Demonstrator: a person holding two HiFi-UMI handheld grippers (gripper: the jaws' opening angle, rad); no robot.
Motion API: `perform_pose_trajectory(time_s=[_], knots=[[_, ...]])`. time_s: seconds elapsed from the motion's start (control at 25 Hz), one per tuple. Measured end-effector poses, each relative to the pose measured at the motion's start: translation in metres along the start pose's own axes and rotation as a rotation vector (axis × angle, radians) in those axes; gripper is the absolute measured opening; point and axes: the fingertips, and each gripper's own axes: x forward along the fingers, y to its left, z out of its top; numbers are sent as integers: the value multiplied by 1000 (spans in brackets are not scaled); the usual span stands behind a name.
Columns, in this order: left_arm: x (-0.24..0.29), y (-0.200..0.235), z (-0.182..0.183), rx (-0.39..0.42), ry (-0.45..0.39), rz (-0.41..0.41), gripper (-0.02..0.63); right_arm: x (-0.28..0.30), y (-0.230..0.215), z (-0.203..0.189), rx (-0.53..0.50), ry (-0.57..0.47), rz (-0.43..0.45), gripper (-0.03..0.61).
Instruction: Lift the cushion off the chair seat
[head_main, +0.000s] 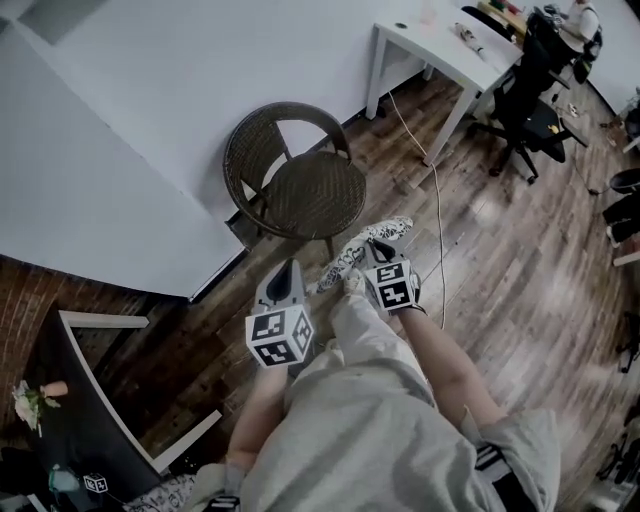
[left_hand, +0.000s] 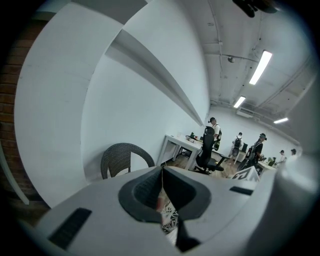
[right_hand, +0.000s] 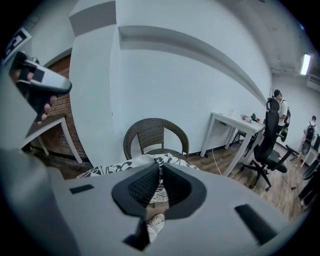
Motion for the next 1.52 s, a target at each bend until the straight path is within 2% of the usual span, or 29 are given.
perform_pose_trajectory(time_s=[0.4,0.84,1.52], knots=[[-45,-19,6,34,-44,-22,9,-83,12,22,46,-128,17,24],[-71,-24,1,67,-63,-29,9,-140,28,48,85,-257,28,25],[-62,-25,0,76,-49,-29,9,-146,34,67,96,-313,52,21]])
